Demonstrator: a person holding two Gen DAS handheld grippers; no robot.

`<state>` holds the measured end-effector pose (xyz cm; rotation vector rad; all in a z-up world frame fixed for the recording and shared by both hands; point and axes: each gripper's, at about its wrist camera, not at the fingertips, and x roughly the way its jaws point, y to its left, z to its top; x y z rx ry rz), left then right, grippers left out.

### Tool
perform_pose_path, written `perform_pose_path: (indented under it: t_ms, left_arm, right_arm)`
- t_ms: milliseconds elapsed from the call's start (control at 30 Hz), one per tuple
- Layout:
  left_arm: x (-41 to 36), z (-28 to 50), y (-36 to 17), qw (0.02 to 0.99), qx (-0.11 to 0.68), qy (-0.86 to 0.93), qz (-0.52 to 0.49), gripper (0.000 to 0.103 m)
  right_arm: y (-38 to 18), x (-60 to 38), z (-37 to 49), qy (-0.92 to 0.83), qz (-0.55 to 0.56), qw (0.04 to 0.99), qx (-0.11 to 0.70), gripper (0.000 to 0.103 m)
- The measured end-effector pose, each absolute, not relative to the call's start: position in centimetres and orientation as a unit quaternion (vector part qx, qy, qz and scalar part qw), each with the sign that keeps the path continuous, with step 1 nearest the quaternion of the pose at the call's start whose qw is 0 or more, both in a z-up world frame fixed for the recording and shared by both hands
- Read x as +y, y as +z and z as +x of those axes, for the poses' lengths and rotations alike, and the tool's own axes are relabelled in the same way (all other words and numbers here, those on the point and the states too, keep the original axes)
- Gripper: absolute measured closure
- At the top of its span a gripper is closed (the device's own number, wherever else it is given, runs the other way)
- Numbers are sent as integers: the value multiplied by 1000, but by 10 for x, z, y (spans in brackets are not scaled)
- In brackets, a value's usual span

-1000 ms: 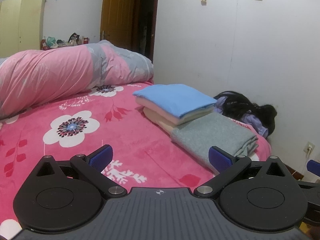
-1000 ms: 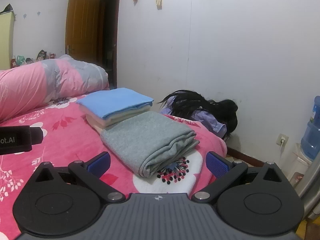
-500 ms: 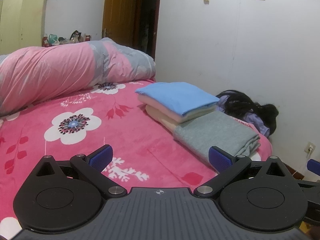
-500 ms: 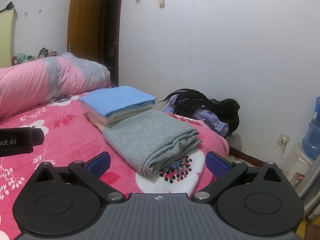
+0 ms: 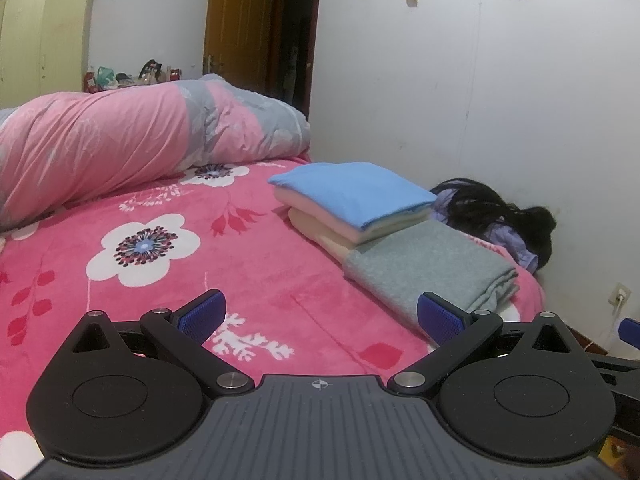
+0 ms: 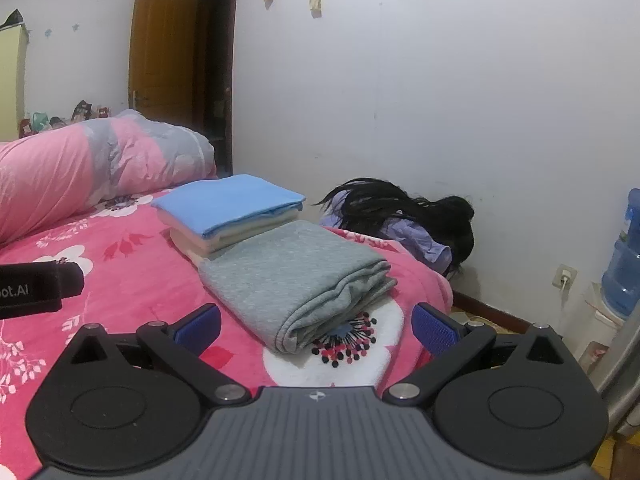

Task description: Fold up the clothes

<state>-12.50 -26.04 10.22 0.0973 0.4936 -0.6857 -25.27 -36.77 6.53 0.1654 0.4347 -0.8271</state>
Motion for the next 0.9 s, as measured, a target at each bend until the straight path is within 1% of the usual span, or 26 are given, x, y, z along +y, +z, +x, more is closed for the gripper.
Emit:
perform_pose_path:
  t_ms: [900]
  left_arm:
    - [-260,-126,108,912,235,-333,40,0]
  right_arm:
    - [72,-371,-254,-397,76,892,204,0]
